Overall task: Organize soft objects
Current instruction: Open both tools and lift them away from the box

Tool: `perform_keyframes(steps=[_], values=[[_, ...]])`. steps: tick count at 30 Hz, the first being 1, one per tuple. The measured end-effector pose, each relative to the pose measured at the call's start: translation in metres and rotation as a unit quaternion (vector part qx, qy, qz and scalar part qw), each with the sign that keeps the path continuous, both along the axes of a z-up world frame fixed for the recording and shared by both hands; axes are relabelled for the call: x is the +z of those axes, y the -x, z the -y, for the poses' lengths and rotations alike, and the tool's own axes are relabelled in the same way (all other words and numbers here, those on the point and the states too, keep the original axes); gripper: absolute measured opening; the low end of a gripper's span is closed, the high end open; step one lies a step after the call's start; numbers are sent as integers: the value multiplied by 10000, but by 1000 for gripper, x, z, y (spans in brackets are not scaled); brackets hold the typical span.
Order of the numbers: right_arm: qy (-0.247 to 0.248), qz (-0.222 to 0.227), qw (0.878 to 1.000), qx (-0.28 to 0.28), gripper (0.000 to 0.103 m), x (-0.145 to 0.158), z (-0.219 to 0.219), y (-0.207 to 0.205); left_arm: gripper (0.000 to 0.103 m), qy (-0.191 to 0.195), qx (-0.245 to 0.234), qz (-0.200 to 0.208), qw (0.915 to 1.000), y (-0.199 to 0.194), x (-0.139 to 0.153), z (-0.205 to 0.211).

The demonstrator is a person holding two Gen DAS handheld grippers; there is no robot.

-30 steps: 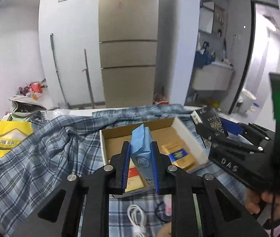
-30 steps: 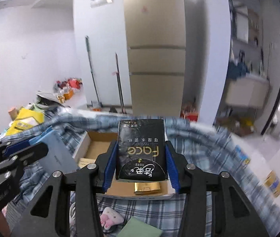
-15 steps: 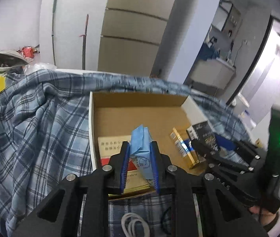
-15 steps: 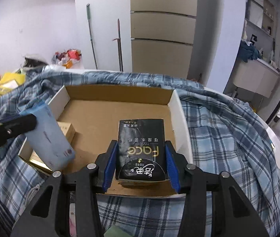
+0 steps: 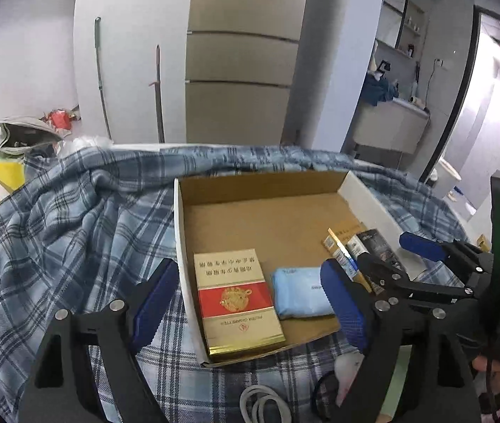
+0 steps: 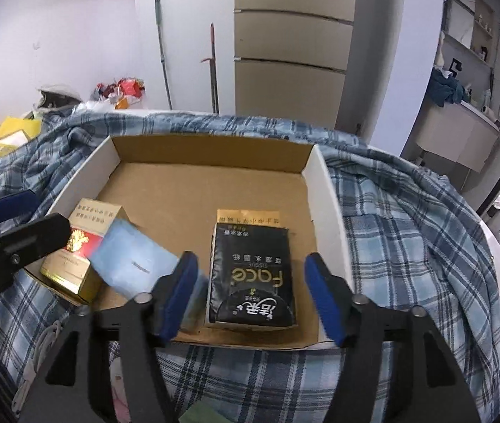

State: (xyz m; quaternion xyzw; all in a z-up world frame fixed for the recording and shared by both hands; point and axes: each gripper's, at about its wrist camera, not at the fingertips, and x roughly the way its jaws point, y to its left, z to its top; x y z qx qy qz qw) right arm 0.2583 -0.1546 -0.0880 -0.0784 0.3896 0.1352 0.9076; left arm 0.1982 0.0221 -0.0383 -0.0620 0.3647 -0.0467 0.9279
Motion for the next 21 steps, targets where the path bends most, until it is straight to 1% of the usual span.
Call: perform_keyframes(steps=[3, 5, 6, 8, 10, 12, 16, 18, 20, 21], values=[[-109, 142, 9998, -83, 69, 11, 7, 2, 85, 34, 43, 169, 9998, 6, 10, -3], [-178, 232, 9995, -117, 69, 21, 10, 5, 85, -35, 77, 315, 9995, 12, 20, -3], [-223, 284, 9993, -127, 69, 27, 12, 6, 85, 8, 88, 344, 9994, 14, 25, -4], [-287, 419, 9986, -162, 69, 41, 15, 10, 85, 145, 83, 411, 9990, 18, 40, -7], [-331, 551, 9978, -166, 69, 56, 18, 17, 85, 69, 87, 622, 9980, 26, 54, -7], [-391, 716, 9965, -167, 69, 74, 20, 27, 85, -117, 133, 912, 9957, 40, 72, -5], [-478, 1076, 9930, -109, 70, 109, 25, 56, 85, -82, 96, 1380, 9904, 73, 104, -5], [-589, 1225, 9907, -68, 73, 123, 27, 72, 85, -61, 31, 1526, 9883, 89, 117, -4], [-682, 1391, 9879, -7, 73, 135, 28, 90, 85, -128, 46, 1632, 9865, 105, 127, -4], [-721, 1465, 9866, 18, 73, 140, 29, 99, 85, -159, 38, 1752, 9844, 115, 133, -3]])
